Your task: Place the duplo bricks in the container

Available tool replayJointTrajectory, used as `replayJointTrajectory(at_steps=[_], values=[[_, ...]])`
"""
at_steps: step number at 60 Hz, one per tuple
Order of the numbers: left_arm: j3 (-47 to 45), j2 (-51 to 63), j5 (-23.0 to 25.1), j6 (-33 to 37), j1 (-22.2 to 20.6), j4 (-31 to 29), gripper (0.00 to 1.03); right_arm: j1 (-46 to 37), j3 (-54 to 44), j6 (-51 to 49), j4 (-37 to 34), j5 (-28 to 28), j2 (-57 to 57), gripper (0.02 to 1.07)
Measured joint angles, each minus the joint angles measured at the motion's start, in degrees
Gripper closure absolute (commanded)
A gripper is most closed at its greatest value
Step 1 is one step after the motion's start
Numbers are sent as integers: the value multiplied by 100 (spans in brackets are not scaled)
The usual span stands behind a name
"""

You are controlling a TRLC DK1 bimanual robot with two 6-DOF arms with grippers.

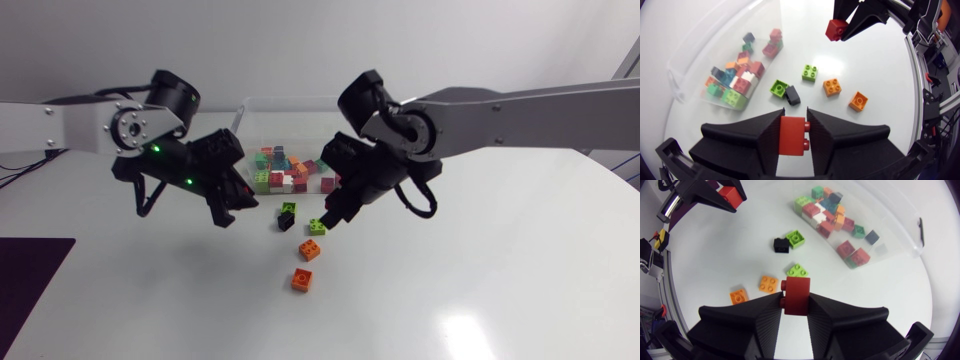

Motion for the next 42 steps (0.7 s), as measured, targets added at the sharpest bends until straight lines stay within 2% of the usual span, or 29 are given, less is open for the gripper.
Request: replayJointTrajectory(at_steps=[12,19,42], values=[[728,-310,398,-374,190,-114,77,-101,577,0,-42,0,-177,75],[1130,-273,533,-715,315,96,77,-186,852,4,24,0,-177,75],[1853,1023,579,-2280,439,2225,73,-570,1613,157,741,2,122,74]])
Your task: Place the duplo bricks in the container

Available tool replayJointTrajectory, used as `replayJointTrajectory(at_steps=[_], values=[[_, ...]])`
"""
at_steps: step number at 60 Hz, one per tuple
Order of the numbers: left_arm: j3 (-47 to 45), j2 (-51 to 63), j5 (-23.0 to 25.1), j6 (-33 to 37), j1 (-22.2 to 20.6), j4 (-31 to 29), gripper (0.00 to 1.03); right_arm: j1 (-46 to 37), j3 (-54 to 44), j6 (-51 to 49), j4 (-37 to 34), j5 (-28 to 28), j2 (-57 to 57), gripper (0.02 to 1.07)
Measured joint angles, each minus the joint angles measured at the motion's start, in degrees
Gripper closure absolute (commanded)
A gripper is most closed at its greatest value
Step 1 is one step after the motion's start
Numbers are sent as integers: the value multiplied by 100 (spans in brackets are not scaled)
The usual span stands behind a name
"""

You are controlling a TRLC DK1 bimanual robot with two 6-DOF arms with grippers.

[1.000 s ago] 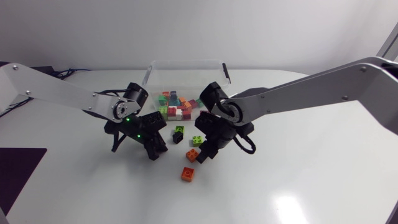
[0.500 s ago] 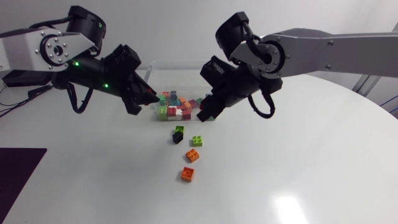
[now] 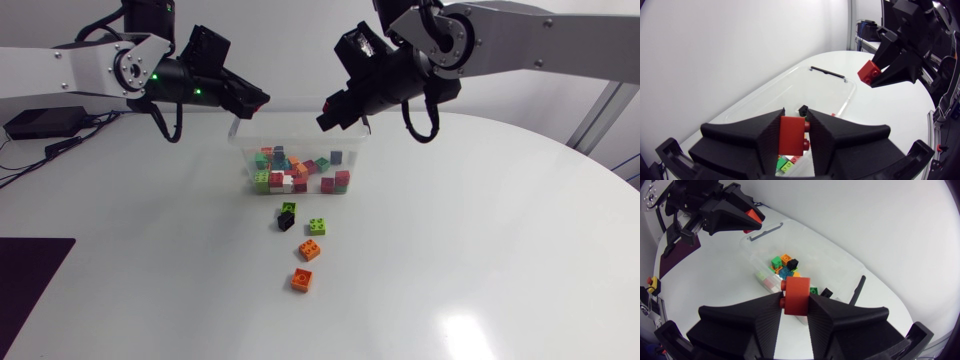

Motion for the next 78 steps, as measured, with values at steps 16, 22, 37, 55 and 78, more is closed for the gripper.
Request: replayJointTrajectory(at_steps=[16,22,37,55,78], values=[[962,1029,-90,-597,177,326,24,-184,789,-2,59,-4,813,73],[979,1104,-197,-660,164,391,5,-184,1119,-2,59,-2,1139,72],[737,844,-243,-671,157,555,5,-184,1943,-4,-44,76,1945,9],[-940,-1078,-212,-245,175,468,5,-170,1351,-321,-35,120,1567,8],[-2855,-2090,-175,1058,-44,-131,8,-57,-1117,-1611,199,-693,-310,8]])
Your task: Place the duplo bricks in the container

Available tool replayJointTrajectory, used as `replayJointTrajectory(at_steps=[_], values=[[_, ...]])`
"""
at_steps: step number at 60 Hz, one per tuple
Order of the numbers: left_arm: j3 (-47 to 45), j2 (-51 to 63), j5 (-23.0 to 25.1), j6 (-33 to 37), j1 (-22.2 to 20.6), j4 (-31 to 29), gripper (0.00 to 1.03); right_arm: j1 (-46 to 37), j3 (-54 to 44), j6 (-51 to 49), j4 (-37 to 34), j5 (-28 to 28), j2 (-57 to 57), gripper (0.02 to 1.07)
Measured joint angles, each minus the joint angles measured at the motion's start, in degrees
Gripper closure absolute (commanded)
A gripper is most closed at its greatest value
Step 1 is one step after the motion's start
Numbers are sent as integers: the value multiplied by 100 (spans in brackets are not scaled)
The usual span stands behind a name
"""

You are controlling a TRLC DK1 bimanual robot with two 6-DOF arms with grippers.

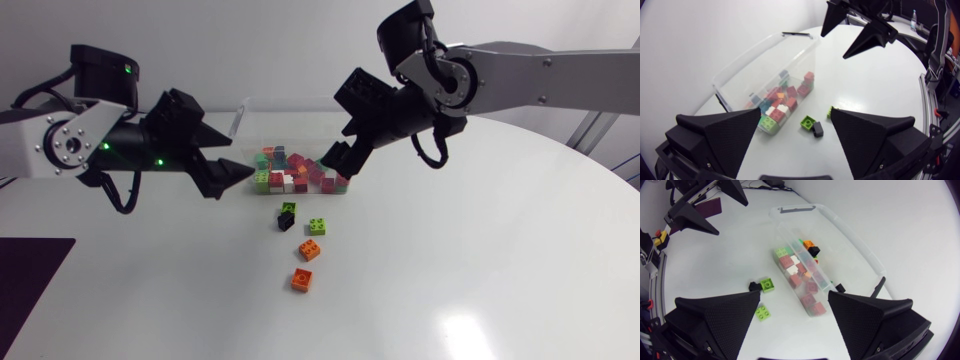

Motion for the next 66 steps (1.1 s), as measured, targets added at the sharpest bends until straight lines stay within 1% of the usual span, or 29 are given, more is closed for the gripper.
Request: replayJointTrajectory(at_steps=[7,15,24,37,52,56,60,66], values=[[-413,-4,-2,396,-302,-87,9,17,-402,-271,-33,-136,-63,8],[-896,9,0,870,-859,-146,9,107,-774,-575,-55,-254,-61,8],[-1005,417,4,1333,-1248,-111,9,151,-870,-868,-52,-330,4,8],[-1005,1375,63,1908,-1449,-24,10,149,-874,-1187,22,-369,553,8],[-1005,1742,260,2291,-1698,-20,12,149,-868,-1469,190,-387,1158,8],[-1001,1845,262,2323,-1731,-15,18,149,-850,-1554,225,-387,1325,8],[-988,1985,284,2345,-1753,-15,18,149,-793,-1604,247,-387,1497,8],[-929,2135,308,2367,-1779,-17,24,138,-654,-1694,254,-387,1655,8]])
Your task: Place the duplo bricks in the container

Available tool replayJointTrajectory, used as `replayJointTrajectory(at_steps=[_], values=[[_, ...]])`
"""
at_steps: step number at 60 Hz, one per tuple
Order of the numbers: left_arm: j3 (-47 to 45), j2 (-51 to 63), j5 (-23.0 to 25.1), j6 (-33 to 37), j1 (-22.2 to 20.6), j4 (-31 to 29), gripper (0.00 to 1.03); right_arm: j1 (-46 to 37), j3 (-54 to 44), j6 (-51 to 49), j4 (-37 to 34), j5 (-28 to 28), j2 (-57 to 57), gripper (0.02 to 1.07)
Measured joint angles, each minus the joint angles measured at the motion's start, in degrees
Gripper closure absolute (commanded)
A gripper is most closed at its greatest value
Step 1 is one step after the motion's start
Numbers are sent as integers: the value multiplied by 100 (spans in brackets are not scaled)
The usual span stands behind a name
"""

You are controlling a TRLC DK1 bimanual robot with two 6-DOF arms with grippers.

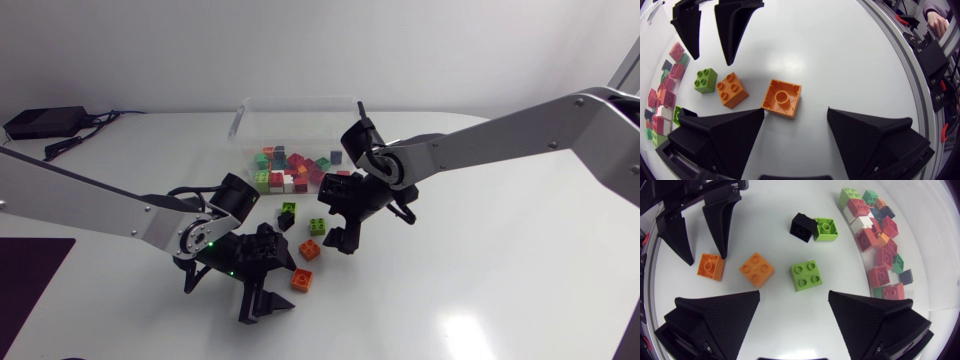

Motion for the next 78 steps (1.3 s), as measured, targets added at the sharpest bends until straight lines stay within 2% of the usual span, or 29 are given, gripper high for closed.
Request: replayJointTrajectory(at_steps=[11,13,19,23,34,49,56,61,72,78], values=[[240,264,83,4,-85,2,27,-66,293,-74,37,-103,251,8],[289,326,105,4,-118,4,32,-79,337,-118,37,-114,299,8],[404,431,146,4,-192,20,62,-136,450,-175,37,-157,463,8],[444,481,199,7,-223,22,73,-146,487,-195,37,-199,555,9],[573,577,297,129,-262,-142,76,-144,610,-284,28,-299,678,10],[682,444,308,505,-254,-1051,77,-146,925,-330,-59,-341,894,14],[535,151,269,605,-203,-1377,77,-144,1038,-356,-120,-437,1051,23],[466,-170,271,693,-87,-1593,77,-138,1075,-372,-146,-450,1064,34],[461,-922,315,754,308,-1974,77,-101,1123,-374,-267,-498,1106,74],[461,-1333,382,811,549,-2223,77,-61,1139,-378,-380,-514,1115,75]])
